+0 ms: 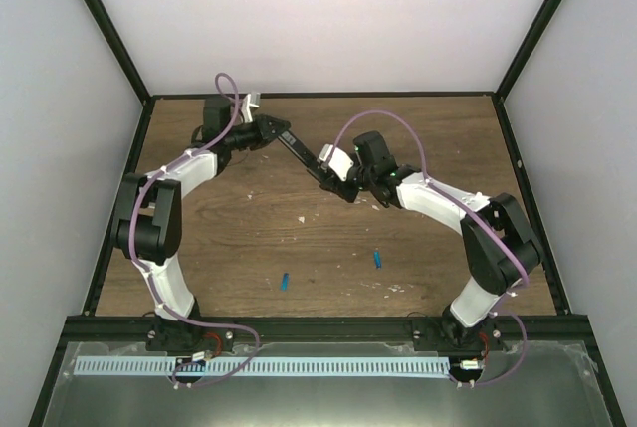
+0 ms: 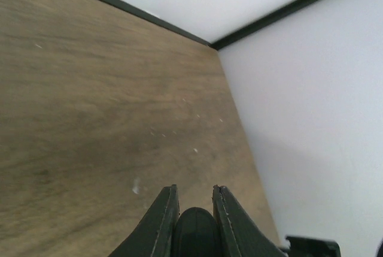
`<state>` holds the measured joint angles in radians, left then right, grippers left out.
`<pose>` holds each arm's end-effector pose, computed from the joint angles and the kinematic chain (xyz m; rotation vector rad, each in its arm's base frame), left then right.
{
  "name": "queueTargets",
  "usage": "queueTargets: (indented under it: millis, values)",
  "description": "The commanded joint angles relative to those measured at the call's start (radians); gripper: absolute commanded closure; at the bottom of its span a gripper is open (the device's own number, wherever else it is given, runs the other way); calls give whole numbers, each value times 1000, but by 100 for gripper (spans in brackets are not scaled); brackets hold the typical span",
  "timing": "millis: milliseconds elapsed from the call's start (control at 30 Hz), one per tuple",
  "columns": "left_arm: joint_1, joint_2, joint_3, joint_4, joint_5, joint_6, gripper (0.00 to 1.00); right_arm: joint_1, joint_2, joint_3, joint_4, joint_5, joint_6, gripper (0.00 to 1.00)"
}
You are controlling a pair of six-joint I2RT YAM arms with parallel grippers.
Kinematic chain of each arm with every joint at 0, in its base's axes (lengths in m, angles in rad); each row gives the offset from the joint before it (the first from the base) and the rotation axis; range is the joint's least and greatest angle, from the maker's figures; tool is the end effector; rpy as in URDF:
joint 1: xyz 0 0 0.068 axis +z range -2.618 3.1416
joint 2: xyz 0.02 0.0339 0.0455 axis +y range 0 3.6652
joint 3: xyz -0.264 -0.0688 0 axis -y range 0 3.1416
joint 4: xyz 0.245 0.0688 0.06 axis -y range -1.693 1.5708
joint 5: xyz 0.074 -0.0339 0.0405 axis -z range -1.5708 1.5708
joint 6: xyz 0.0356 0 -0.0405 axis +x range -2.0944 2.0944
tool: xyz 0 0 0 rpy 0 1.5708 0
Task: Load the batteries into the remote control
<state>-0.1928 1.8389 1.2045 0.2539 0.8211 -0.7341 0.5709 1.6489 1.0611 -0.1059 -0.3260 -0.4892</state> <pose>0.4014 -0.1049 0.2347 0.0333 2.0883 -1.3864 0.2972 0.2044 0.2219 -1.2855 1.8509 0.4122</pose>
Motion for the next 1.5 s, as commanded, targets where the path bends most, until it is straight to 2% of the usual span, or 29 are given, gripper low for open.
queueTargets:
  millis: [0, 167, 333, 567, 667, 967, 1100, 1267, 1300, 1367, 1467]
  values:
    - [36, -18, 29, -6, -94, 38, 100, 0, -25, -17, -61, -1, -18, 77]
    - [70, -27, 35, -7, -108, 46, 100, 0, -19, -42, -74, 30, -28, 77]
    - [104, -71, 22, -37, -121, 72, 100, -23, 20, -61, -96, 135, -30, 78]
    - [119, -135, 21, -126, -135, 131, 100, -209, 73, 25, -168, 185, 42, 78]
    - [121, -149, 24, -137, -129, 133, 100, -248, 82, 52, -198, 190, 57, 78]
    - [121, -161, 47, -178, -131, 139, 100, -250, 162, 132, -355, 331, 214, 78]
    - [122, -157, 60, -193, -131, 140, 100, -253, 195, 169, -424, 328, 299, 78]
    - [121, -152, 69, -194, -126, 138, 100, -253, 210, 165, -450, 291, 330, 77]
    - [122, -151, 70, -194, -125, 137, 100, -253, 211, 162, -454, 292, 333, 76]
    - [122, -150, 70, -190, -121, 136, 100, -253, 212, 155, -459, 307, 337, 64]
    - [123, -148, 68, -186, -113, 136, 100, -252, 203, 142, -454, 326, 342, 52]
